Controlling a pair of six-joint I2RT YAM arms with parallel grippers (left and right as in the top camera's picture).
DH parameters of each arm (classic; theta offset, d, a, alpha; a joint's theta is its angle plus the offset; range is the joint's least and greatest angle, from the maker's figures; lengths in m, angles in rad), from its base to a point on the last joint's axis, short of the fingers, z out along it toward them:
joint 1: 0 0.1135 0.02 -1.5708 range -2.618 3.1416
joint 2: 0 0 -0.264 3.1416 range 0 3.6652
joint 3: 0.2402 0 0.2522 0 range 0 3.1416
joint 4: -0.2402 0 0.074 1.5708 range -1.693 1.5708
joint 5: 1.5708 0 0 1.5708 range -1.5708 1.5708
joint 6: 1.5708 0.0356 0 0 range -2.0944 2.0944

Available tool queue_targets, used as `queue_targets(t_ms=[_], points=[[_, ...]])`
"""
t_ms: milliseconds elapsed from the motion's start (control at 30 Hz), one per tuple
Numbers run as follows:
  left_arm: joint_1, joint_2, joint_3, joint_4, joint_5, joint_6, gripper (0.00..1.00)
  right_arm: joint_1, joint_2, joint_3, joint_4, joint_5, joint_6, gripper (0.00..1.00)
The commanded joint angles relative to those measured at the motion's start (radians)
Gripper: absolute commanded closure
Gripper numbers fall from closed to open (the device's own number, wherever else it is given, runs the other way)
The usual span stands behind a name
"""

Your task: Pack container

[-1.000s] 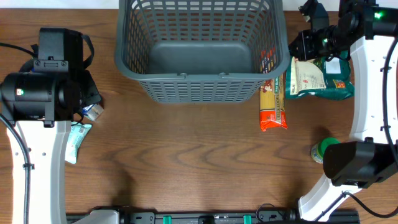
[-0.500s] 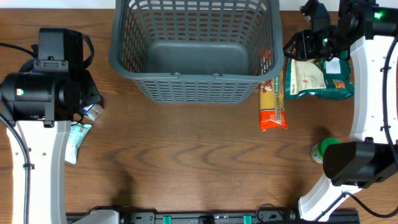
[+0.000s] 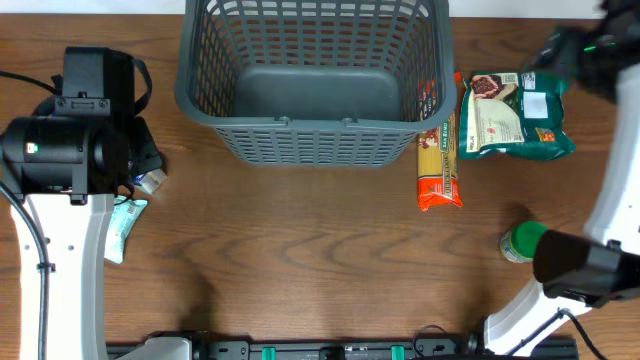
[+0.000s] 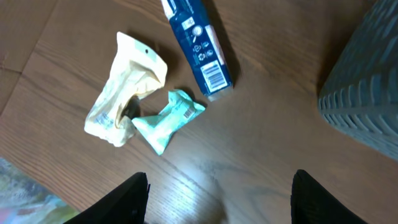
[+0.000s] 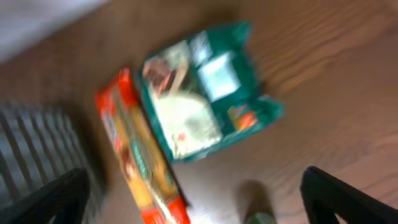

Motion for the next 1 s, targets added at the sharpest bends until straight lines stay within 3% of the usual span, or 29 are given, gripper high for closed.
queue_targets(t_ms=[0,133,467,667,967], points=[[0.005,0.005,0.004,-0.01,-0.012,0.013,0.44,-0.049,-0.015,0.046,0.005,-0.014,-0.031,0.01],[0.005,0.004,0.004,-0.01,-0.012,0.013,0.44,-0.103,0.018,0.003,0.026,-0.18,-0.266,0.01],[0.005,0.005,0.004,0.008,-0.012,0.013,0.44,-0.251,0.315,-0.011,0.083,-0.416,-0.461,0.01],[0.005,0.005,0.004,0.009,-0.012,0.013,0.44,-0.266,0.467,-0.011,0.136,-0.436,-0.556,0.01],[0.005,0.005,0.004,-0.003,-0.012,0.017,0.44,-0.262,0.608,-0.011,0.224,-0.502,-0.556,0.01]])
